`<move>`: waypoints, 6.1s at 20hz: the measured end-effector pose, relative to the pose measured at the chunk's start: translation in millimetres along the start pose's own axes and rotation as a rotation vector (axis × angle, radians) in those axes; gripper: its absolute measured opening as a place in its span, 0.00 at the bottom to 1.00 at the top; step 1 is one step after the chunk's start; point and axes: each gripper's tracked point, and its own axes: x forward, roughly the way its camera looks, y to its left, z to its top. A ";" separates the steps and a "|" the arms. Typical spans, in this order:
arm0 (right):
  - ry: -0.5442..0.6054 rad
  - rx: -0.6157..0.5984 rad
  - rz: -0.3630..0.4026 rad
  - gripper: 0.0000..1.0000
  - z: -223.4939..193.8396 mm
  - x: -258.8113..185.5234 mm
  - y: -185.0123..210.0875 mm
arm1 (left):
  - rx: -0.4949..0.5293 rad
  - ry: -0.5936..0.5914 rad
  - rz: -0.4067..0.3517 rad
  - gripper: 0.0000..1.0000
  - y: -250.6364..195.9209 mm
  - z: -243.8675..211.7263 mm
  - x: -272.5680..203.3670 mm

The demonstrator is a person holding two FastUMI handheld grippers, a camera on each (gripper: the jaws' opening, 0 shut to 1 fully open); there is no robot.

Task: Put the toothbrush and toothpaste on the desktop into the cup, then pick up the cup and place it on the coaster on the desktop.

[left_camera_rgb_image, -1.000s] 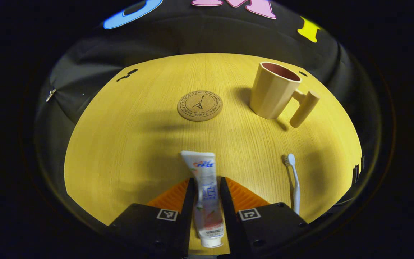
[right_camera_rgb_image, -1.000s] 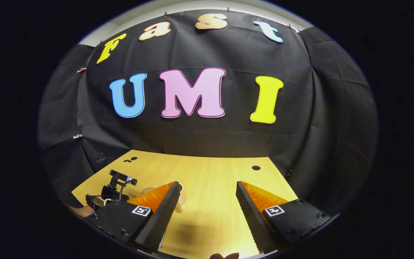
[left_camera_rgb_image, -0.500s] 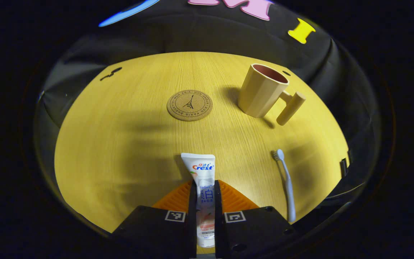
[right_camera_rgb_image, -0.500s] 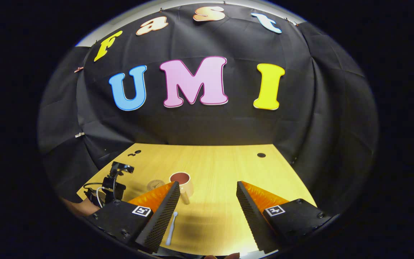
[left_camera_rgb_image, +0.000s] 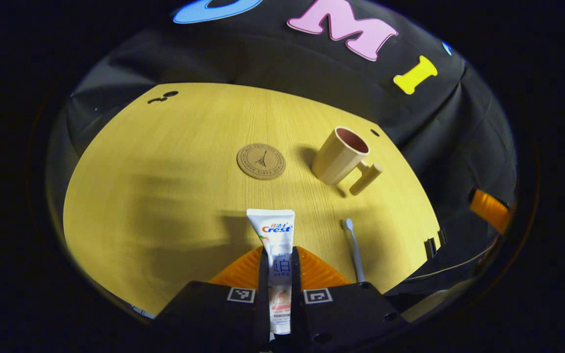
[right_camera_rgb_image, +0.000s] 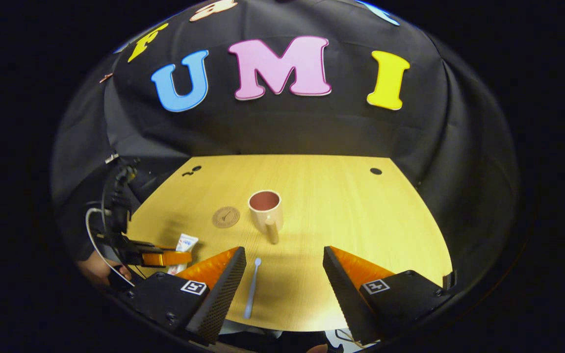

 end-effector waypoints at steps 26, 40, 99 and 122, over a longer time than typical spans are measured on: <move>0.478 -0.048 -0.035 0.81 -142.2 120.2 58.6 | -0.055 -0.110 0.016 0.21 37.3 -29.7 -104.2; 0.602 -0.003 -0.085 0.29 -152.8 130.6 53.1 | -0.110 -0.118 0.050 0.22 44.8 -42.4 -109.6; 0.082 0.317 0.420 0.05 7.4 3.1 -111.5 | 0.104 -0.684 -0.093 0.21 -145.8 251.9 93.3; 0.054 0.416 0.431 0.05 13.7 -4.5 -107.6 | 0.068 -0.454 -0.135 0.63 -141.4 179.0 118.2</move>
